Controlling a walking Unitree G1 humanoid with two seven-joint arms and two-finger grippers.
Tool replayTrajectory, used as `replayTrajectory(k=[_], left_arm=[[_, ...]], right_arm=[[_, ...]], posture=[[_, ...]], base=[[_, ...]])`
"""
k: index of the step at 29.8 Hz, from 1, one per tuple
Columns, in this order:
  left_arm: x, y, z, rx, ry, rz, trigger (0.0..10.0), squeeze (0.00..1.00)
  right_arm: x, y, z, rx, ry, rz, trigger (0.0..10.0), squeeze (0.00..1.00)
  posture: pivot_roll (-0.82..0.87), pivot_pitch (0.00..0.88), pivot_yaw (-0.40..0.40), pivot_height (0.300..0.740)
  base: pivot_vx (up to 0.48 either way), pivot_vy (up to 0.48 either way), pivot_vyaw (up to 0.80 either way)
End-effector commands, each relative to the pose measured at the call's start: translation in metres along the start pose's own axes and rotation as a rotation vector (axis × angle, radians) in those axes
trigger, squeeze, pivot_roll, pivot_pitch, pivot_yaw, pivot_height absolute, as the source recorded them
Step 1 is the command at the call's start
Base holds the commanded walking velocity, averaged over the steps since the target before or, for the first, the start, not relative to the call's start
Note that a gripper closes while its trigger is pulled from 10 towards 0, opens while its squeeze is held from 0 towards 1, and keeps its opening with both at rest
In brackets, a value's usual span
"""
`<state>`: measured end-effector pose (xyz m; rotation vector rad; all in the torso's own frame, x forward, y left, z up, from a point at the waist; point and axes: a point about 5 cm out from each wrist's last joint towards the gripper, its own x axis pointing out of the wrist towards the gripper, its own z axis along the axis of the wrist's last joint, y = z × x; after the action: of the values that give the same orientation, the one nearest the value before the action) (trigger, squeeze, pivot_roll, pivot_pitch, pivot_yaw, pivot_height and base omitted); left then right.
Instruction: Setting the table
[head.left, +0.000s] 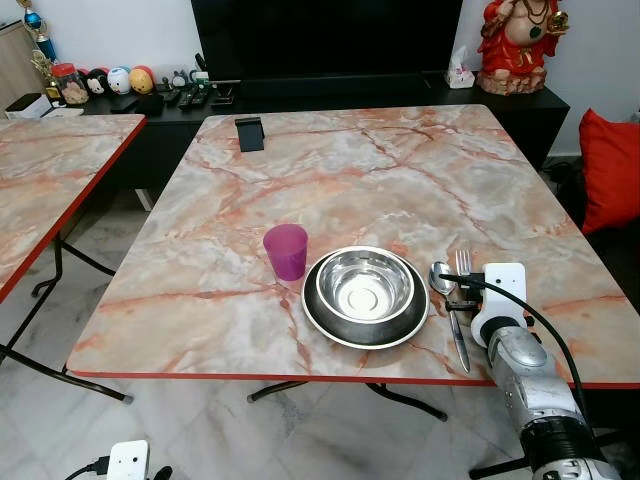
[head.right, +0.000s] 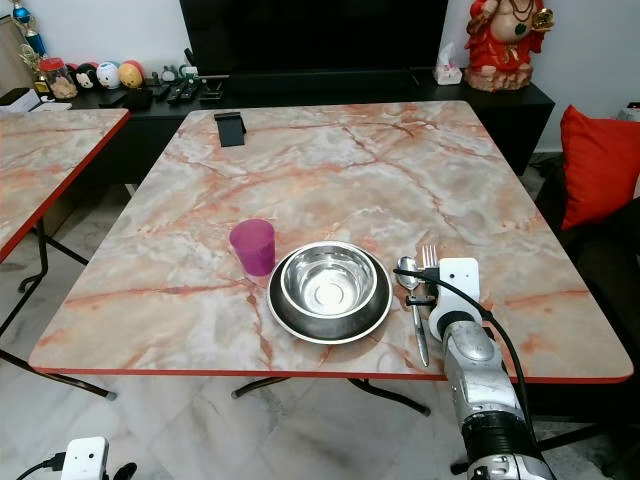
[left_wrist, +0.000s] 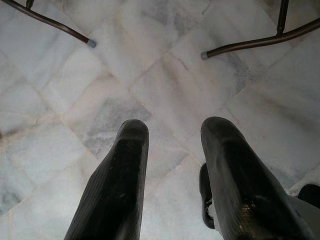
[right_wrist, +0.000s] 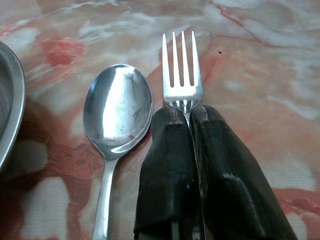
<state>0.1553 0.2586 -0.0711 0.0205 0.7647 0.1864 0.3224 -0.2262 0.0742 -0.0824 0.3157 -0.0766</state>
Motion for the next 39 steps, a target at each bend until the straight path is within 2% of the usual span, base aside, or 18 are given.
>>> replayTrajectory(k=[1,13,14,15,16,17,18,23,24,25,26,27,39], left_arm=[[0.0002,0.001,0.0028,0.016,-0.015,-0.004,10.0,0.0],[0.0005,0.001,0.004,0.018,-0.019,-0.003,10.0,0.0],[0.0002,0.0014,0.0037,0.017,-0.019,-0.002,10.0,0.0],[0.0001,0.0017,0.0035,0.017,-0.018,-0.002,10.0,0.0],[-0.0001,0.0021,0.003,0.017,-0.016,-0.001,10.0,0.0],[-0.0002,0.0023,0.0028,0.017,-0.015,-0.001,10.0,0.0],[-0.0002,0.0022,0.0028,0.017,-0.015,-0.001,10.0,0.0],[0.0001,0.0017,0.0032,0.016,-0.015,-0.002,10.0,0.0],[0.0001,0.0017,0.0032,0.017,-0.015,-0.002,10.0,0.0],[0.0001,0.0017,0.0032,0.017,-0.015,-0.002,10.0,0.0],[0.0001,0.0018,0.0032,0.018,-0.015,-0.002,10.0,0.0],[0.0002,0.0017,0.0032,0.018,-0.014,-0.002,10.0,0.0],[0.0004,0.0022,0.003,0.019,-0.009,-0.001,10.0,0.0]], right_arm=[[0.0018,0.003,0.0019,0.0,-0.001,0.005,10.0,0.0],[0.0014,0.0022,-0.0005,0.001,0.002,0.006,10.0,0.01],[0.0013,0.002,-0.0005,0.002,0.002,0.006,10.0,0.42],[0.0012,0.002,-0.0006,0.002,0.001,0.006,10.0,0.42],[0.0012,0.0019,-0.0005,0.004,0.001,0.005,10.0,0.63],[0.0012,0.0019,-0.0005,0.005,0.0,0.004,10.0,0.73],[0.0011,0.0018,-0.0006,0.005,0.001,0.004,10.0,0.75],[0.0005,0.0017,-0.0014,0.003,0.002,-0.001,10.0,0.69],[0.0005,0.0017,-0.0015,0.003,0.002,-0.002,10.0,0.6],[0.0004,0.0018,-0.0016,0.002,0.003,-0.002,10.0,0.6],[0.0003,0.0017,-0.002,-0.002,0.005,-0.002,10.0,0.22],[0.0003,0.0016,-0.0025,-0.005,0.007,-0.003,10.0,0.0],[0.0004,0.0011,-0.0019,-0.005,0.001,-0.012,10.0,0.0]], posture=[[-0.06,0.0,0.074,0.724],[-0.06,0.0,0.074,0.724],[-0.06,0.0,0.074,0.724],[-0.06,0.0,0.074,0.724],[-0.06,0.0,0.074,0.724],[-0.06,0.0,0.074,0.724],[-0.06,0.0,0.074,0.724],[-0.06,0.0,0.075,0.724],[-0.06,0.0,0.076,0.724],[-0.06,0.0,0.076,0.724],[-0.06,0.0,0.076,0.724],[-0.06,0.0,0.075,0.724],[-0.06,0.0,0.079,0.724]], base=[[0.0,0.0,0.0],[0.0,0.0,0.0],[0.0,0.0,0.0],[0.0,0.0,0.0],[0.0,0.0,0.0],[0.0,0.0,0.0],[0.0,0.0,0.0],[0.0,0.0,0.0],[0.0,0.0,0.0],[0.0,0.0,0.0],[0.0,0.0,0.0],[0.0,0.0,0.0],[0.0,0.0,0.0]])
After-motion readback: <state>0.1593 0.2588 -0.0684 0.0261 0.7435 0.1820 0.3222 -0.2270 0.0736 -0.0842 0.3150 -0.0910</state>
